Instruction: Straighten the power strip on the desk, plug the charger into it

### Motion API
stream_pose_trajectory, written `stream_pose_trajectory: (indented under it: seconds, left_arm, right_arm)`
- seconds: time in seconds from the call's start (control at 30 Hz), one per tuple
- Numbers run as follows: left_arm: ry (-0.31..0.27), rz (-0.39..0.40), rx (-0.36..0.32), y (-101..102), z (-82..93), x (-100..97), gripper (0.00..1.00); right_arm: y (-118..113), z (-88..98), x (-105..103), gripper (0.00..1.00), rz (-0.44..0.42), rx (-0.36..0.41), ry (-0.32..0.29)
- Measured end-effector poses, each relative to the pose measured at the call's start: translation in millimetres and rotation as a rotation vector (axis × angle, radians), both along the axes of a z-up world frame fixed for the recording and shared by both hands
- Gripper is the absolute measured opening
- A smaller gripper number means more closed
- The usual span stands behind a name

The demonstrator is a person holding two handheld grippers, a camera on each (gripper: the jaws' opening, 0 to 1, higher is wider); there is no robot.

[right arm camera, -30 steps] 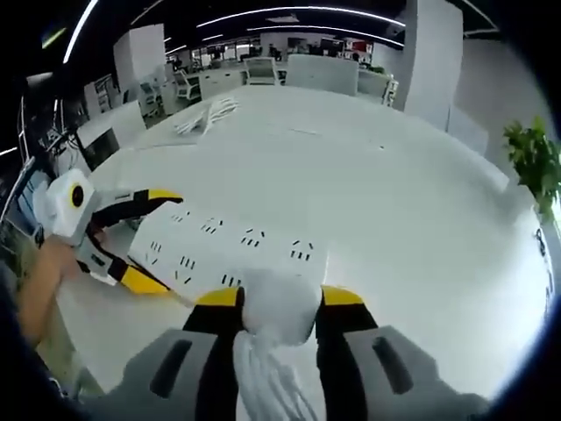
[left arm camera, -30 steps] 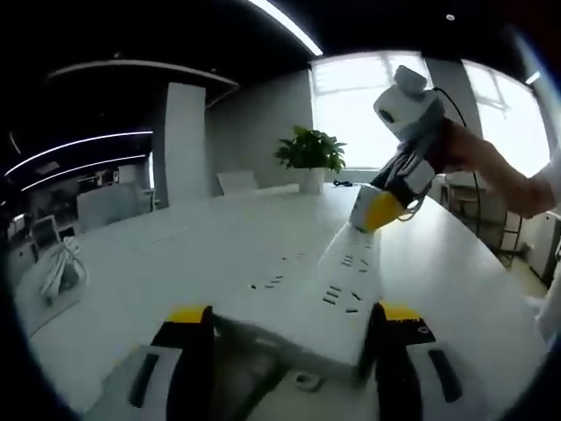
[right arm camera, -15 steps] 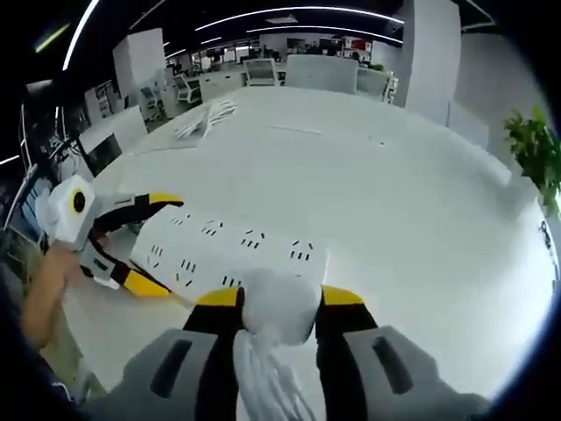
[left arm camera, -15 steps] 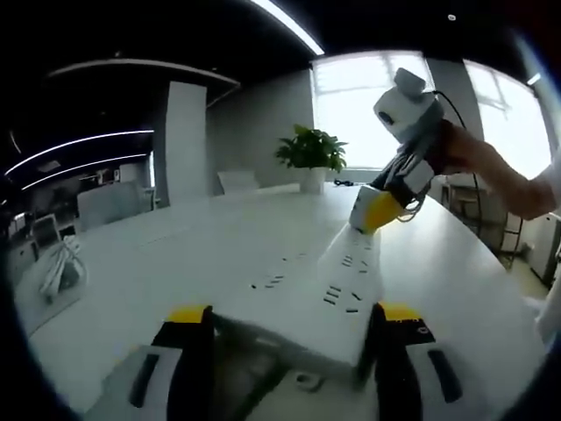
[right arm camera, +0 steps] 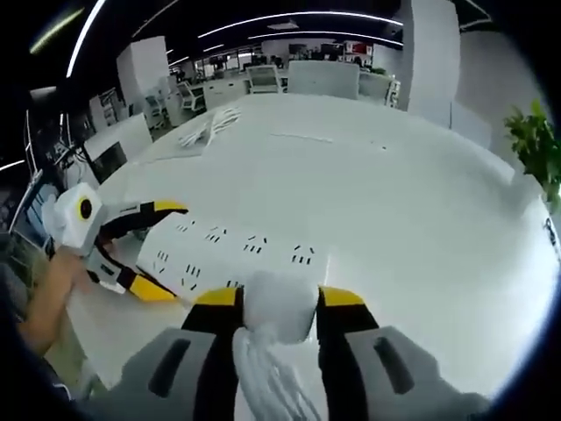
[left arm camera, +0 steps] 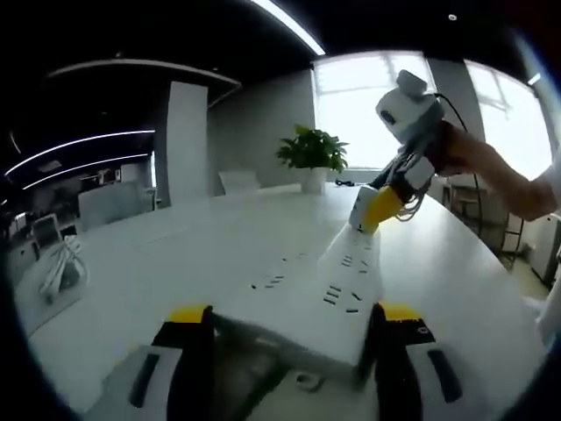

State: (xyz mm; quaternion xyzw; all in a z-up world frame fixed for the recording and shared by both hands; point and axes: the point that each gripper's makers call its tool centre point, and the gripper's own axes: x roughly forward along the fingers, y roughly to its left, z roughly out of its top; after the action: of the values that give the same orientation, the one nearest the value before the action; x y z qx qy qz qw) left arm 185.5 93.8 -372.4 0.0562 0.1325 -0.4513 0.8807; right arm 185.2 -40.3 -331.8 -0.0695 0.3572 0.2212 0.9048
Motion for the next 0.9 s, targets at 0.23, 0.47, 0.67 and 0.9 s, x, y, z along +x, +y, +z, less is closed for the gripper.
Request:
stream_pose_trajectory:
  seconds: [0.23,0.47,0.67,0.9]
  left_arm:
    - [-0.001,0.0,-0.001,0.0,0.1,-0.5,0.75]
    - [-0.001,0.005,-0.004,0.2,0.1,1.0,0.75]
    - [0.0,0.007,-0.002,0.0,-0.2,0.7,0.75]
    - [0.0,0.008,-0.003,-0.1,-0.4,0.1,0.75]
  right_arm:
    - [0.8,3.6,-1.2,0.3,-0.001,0.018,-0.022]
    - [1.4,4.3,-1.2,0.29,-0.003,0.037,-0.058]
    - [2.3,5.4,-1.4,0.28,-0.013,-0.011,-0.098]
    - [0.0,6.5,1.4,0.28,-0.021,-0.017,-0.105]
